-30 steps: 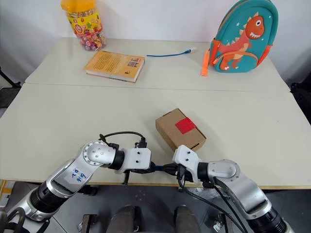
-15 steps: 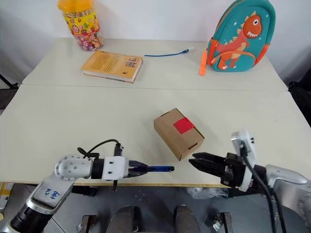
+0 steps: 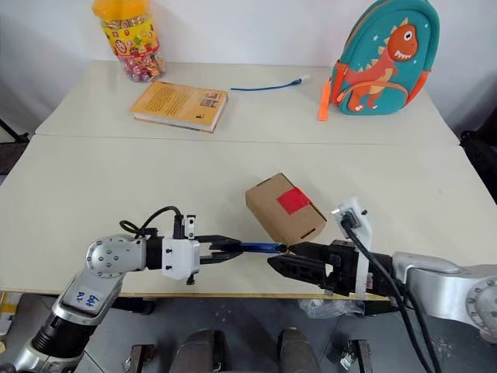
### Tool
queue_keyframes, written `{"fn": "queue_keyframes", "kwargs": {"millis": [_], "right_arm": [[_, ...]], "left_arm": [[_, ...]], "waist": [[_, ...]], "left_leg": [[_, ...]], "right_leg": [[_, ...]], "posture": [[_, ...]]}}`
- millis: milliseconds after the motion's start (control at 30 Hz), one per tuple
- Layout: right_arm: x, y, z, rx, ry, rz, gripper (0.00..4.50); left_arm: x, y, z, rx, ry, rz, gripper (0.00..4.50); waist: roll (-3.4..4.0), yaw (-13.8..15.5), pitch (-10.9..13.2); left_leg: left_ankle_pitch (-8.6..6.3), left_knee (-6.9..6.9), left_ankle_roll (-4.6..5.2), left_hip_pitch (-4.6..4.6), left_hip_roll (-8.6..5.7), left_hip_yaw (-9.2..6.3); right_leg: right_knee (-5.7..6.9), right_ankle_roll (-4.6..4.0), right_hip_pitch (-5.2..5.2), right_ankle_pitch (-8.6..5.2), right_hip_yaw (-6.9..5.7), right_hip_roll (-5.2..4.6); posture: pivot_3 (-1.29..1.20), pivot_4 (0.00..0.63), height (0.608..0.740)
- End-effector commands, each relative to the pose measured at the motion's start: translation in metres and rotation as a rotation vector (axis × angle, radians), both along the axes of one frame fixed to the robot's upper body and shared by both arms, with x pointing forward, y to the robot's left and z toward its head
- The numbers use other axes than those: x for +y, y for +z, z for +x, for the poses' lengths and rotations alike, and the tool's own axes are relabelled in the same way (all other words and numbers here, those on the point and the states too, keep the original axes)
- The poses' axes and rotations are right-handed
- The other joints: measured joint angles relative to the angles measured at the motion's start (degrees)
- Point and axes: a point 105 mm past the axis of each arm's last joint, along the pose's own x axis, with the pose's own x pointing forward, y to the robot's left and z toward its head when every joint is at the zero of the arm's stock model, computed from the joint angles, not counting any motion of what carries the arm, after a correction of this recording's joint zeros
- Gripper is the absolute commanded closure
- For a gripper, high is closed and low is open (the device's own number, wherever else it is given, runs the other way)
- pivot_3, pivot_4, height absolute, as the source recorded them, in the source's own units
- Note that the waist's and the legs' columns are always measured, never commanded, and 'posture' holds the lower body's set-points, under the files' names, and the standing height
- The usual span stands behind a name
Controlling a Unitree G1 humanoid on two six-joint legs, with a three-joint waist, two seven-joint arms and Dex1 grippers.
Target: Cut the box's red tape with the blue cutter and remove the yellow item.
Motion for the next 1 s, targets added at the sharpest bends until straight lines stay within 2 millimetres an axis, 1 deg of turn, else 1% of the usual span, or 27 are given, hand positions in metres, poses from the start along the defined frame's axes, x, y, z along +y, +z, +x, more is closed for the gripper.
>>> {"fn": "queue_keyframes", "kwargs": {"millis": [33,133,267,400,533,767,867,1000], "right_arm": [[0.007,0.002,0.005,0.002,-0.015,0.018,0.01],[0.014,0.004,0.010,0.000,0.000,0.027,0.53],[0.020,0.004,0.017,0.004,0.007,0.038,1.81],[0.024,0.003,0.019,0.014,0.027,0.026,1.81],[0.023,-0.002,0.021,0.033,0.035,-0.005,1.81],[0.020,-0.002,0.026,0.042,0.029,-0.014,1.81],[0.018,-0.001,0.030,0.042,0.015,-0.010,2.37],[0.017,-0.001,0.031,0.041,0.007,-0.008,3.73]], "left_arm": [[-0.005,0.004,-0.002,-0.029,-0.009,-0.018,4.09],[-0.008,0.006,-0.002,-0.042,-0.014,-0.027,4.09],[-0.010,0.008,0.001,-0.055,-0.014,-0.032,4.09],[-0.011,0.010,0.003,-0.066,-0.011,-0.037,4.09],[-0.011,0.010,0.002,-0.068,-0.005,-0.039,4.09],[-0.011,0.009,0.001,-0.067,-0.005,-0.034,4.09],[-0.011,0.009,0.001,-0.070,-0.004,-0.029,4.09],[-0.011,0.008,0.001,-0.072,-0.004,-0.026,4.09]], "waist": [[0.00,0.01,0.00],[0.00,0.00,0.00],[0.00,0.04,0.00],[0.01,0.05,0.00],[0.01,0.07,0.00],[0.01,0.09,0.00],[0.01,0.06,0.00],[0.01,0.07,0.00]], "left_leg": [[0.00,0.00,0.00,0.00,0.00,0.01],[0.00,0.01,0.01,0.00,0.00,0.01],[0.00,-0.02,0.01,-0.01,0.01,0.01],[-0.01,-0.01,0.02,-0.01,0.02,0.03],[-0.02,-0.02,0.03,-0.02,0.03,0.03],[-0.04,-0.03,0.08,-0.02,0.03,0.03],[-0.04,-0.03,0.08,-0.02,0.03,0.03],[-0.05,-0.04,0.09,-0.02,0.04,0.03]], "right_leg": [[0.00,0.00,-0.01,0.00,0.00,0.00],[0.00,0.00,-0.01,0.00,0.00,-0.01],[0.01,-0.01,-0.02,0.00,0.00,0.00],[0.00,-0.01,-0.03,0.00,0.00,-0.01],[-0.01,-0.01,-0.03,-0.01,-0.01,-0.01],[0.00,-0.02,-0.03,-0.01,-0.01,-0.01],[0.00,-0.02,-0.04,-0.01,-0.01,-0.01],[0.00,-0.02,-0.04,-0.01,-0.01,0.00]], "posture": [[0.00,0.150,0.740],[0.00,0.150,0.740],[0.00,0.150,0.740],[0.00,0.150,0.740],[0.00,0.150,0.740],[0.00,0.150,0.740],[0.00,0.150,0.740],[0.00,0.150,0.740]]}}
